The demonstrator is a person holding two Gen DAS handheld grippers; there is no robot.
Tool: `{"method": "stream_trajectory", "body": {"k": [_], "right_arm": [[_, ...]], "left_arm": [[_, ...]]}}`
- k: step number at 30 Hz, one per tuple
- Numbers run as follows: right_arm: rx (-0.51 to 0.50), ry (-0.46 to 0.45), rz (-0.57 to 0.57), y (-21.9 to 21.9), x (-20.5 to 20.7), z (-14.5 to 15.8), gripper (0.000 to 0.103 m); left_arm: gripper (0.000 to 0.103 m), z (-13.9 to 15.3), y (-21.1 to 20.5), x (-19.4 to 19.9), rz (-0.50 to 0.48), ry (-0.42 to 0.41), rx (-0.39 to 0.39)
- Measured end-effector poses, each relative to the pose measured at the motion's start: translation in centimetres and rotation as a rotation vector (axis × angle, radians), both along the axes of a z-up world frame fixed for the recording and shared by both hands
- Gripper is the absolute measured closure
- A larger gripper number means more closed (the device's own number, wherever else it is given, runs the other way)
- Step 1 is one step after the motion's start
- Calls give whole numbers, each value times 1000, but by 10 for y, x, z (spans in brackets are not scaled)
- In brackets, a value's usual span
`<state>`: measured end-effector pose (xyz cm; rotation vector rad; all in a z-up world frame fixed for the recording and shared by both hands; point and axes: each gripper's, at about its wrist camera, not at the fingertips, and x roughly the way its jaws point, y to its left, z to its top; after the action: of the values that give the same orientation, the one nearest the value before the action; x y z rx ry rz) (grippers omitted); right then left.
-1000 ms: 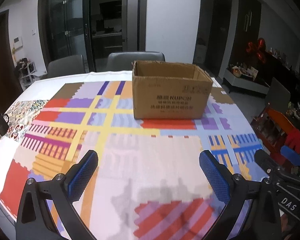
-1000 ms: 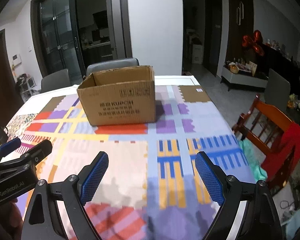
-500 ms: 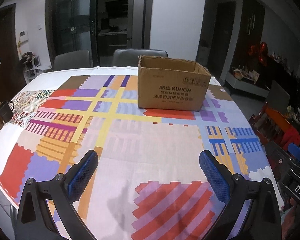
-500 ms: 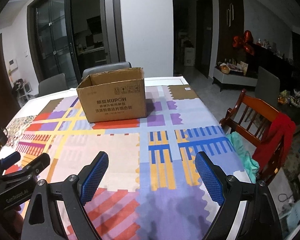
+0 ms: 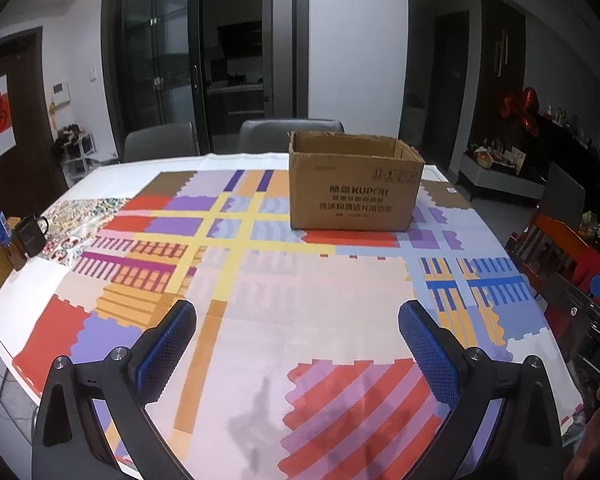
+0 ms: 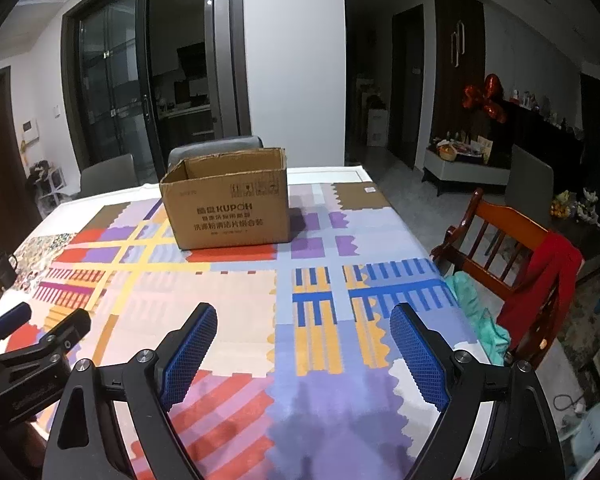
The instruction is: Organize snacks
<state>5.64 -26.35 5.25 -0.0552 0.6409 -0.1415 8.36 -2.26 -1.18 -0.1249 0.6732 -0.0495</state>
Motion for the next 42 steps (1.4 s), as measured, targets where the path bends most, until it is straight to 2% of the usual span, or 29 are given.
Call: {"method": "stream_trajectory", "body": {"k": [10,42], "right_arm": [[-19,-32,4,5,-6,4,14],[-7,-19,4,4,-5,2,14]], "left_arm": [[0,1,2,0,3,-3,-5],[0,-2,0,1,-12,16,-2]]}}
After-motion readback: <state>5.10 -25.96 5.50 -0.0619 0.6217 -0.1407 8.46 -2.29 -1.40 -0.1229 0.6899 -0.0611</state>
